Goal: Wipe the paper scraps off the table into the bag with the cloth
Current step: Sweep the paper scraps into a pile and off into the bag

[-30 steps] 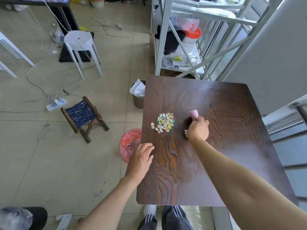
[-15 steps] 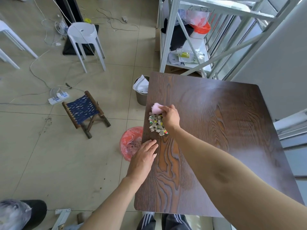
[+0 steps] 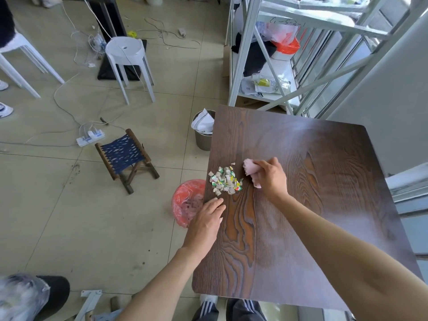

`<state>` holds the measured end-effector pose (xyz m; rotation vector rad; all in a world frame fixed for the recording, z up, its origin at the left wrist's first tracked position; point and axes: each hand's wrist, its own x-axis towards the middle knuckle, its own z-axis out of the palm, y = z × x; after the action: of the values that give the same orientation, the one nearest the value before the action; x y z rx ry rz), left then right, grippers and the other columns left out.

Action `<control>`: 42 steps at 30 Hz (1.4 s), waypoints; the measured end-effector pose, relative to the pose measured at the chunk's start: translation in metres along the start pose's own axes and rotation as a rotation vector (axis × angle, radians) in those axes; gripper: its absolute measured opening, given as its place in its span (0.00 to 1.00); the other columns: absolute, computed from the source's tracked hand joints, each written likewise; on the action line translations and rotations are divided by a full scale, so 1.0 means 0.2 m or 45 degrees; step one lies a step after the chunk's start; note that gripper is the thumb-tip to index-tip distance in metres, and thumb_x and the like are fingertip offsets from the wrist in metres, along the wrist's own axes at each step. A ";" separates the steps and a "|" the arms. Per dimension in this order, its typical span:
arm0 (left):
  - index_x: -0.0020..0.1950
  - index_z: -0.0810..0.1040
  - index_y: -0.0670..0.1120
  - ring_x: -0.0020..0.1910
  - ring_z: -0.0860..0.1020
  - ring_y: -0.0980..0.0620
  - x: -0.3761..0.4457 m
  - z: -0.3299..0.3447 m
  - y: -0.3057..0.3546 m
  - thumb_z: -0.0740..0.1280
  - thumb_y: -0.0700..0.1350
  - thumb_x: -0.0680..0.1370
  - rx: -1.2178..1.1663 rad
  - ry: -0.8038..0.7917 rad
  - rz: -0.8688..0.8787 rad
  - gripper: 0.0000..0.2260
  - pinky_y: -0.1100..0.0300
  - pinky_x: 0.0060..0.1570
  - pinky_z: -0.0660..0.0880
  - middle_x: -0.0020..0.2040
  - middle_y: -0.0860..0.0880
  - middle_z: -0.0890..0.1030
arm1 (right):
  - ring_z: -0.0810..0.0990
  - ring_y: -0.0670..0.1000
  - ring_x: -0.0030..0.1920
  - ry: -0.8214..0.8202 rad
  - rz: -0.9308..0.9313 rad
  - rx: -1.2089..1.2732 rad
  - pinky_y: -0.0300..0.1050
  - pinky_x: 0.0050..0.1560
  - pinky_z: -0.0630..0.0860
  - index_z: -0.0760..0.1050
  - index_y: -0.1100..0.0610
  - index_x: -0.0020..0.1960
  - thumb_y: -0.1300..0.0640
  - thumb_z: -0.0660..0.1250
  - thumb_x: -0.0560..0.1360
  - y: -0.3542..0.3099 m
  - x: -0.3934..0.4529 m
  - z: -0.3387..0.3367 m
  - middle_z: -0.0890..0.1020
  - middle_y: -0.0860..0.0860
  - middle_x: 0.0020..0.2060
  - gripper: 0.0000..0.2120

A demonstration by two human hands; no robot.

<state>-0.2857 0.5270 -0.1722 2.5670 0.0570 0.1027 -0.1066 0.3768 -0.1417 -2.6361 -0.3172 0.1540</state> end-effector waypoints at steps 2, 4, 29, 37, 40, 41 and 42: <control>0.63 0.77 0.43 0.65 0.73 0.51 -0.01 -0.01 0.00 0.67 0.38 0.75 0.024 0.001 0.020 0.16 0.61 0.69 0.63 0.65 0.49 0.76 | 0.77 0.62 0.50 -0.026 0.125 0.057 0.48 0.47 0.73 0.74 0.53 0.67 0.52 0.56 0.77 -0.01 -0.07 0.02 0.73 0.59 0.51 0.20; 0.63 0.77 0.45 0.63 0.73 0.52 -0.02 -0.02 -0.01 0.68 0.39 0.75 0.037 0.001 0.026 0.16 0.60 0.66 0.68 0.63 0.50 0.77 | 0.77 0.63 0.49 -0.018 0.194 0.098 0.50 0.49 0.73 0.72 0.54 0.69 0.51 0.54 0.78 -0.08 -0.10 0.06 0.72 0.60 0.53 0.22; 0.63 0.76 0.47 0.63 0.72 0.54 -0.03 0.03 -0.02 0.66 0.39 0.76 0.045 0.023 -0.026 0.15 0.63 0.64 0.70 0.64 0.53 0.75 | 0.75 0.62 0.47 -0.275 0.320 -0.044 0.49 0.54 0.73 0.65 0.51 0.73 0.56 0.57 0.78 -0.32 -0.06 0.12 0.72 0.62 0.59 0.23; 0.60 0.74 0.49 0.57 0.71 0.55 -0.02 0.03 -0.04 0.69 0.41 0.73 0.048 0.018 0.020 0.16 0.62 0.63 0.65 0.60 0.54 0.76 | 0.77 0.64 0.56 -0.250 0.355 0.135 0.49 0.57 0.73 0.68 0.51 0.70 0.59 0.58 0.77 -0.50 -0.05 0.20 0.72 0.62 0.60 0.22; 0.60 0.74 0.49 0.59 0.72 0.54 0.00 0.04 -0.06 0.68 0.41 0.74 0.038 -0.005 0.014 0.15 0.63 0.62 0.69 0.62 0.55 0.74 | 0.77 0.63 0.58 -0.227 0.377 0.192 0.49 0.59 0.73 0.68 0.53 0.71 0.60 0.57 0.77 -0.55 -0.04 0.22 0.71 0.63 0.62 0.22; 0.60 0.74 0.49 0.60 0.72 0.54 0.01 0.04 -0.07 0.68 0.41 0.75 0.032 -0.005 0.012 0.14 0.63 0.62 0.68 0.63 0.54 0.74 | 0.77 0.63 0.58 -0.220 0.380 0.200 0.49 0.59 0.72 0.68 0.54 0.70 0.60 0.57 0.77 -0.56 -0.03 0.23 0.71 0.62 0.62 0.22; 0.60 0.74 0.49 0.60 0.72 0.53 0.01 0.04 -0.07 0.68 0.40 0.75 0.028 -0.006 0.012 0.14 0.62 0.63 0.67 0.63 0.54 0.74 | 0.77 0.64 0.57 -0.210 0.380 0.207 0.49 0.59 0.72 0.69 0.54 0.70 0.60 0.56 0.77 -0.56 -0.03 0.24 0.72 0.62 0.62 0.22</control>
<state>-0.2827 0.5342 -0.1863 2.5893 0.0448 0.1001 -0.1415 0.4938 -0.1300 -2.4984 0.0372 0.4765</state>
